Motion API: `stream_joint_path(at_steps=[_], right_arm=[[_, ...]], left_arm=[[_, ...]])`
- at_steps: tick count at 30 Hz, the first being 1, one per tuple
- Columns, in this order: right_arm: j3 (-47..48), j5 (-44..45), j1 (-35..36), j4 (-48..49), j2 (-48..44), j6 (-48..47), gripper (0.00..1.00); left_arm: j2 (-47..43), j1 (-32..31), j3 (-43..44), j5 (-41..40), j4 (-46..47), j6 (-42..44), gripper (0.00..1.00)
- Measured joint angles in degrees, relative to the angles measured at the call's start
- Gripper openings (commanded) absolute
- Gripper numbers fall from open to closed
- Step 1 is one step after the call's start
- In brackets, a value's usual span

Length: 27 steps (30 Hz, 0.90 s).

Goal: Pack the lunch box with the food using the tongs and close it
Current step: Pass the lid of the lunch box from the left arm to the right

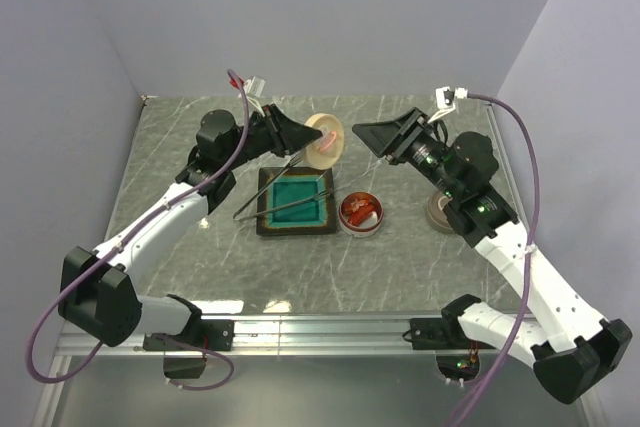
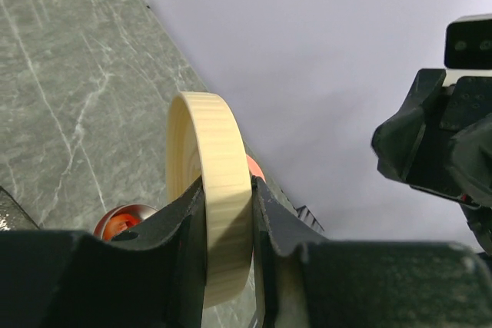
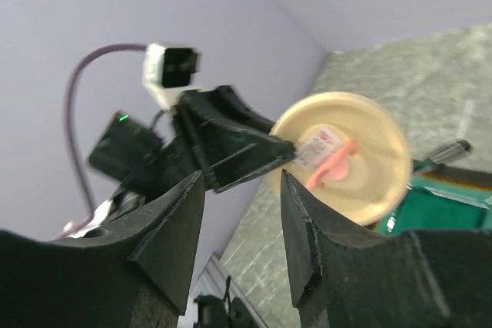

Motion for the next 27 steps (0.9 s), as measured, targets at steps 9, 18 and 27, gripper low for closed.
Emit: stream_joint_path(at_steps=[9,18,27], right_arm=[[4.59,8.26,4.02,-10.32,8.37,1.25,0.55],[4.68,8.22,4.70,-12.57,11.93,4.87,0.52],[4.68,7.02,4.76,-11.65,13.84,7.74,0.33]], left_arm=[[1.38,-1.44,2.49,-4.68,-3.52,-0.31,0.00],[1.38,-2.23,2.62,-5.14,-3.48,0.31,0.00],[1.38,-3.06,2.60,-5.03,-2.97,0.76,0.00]])
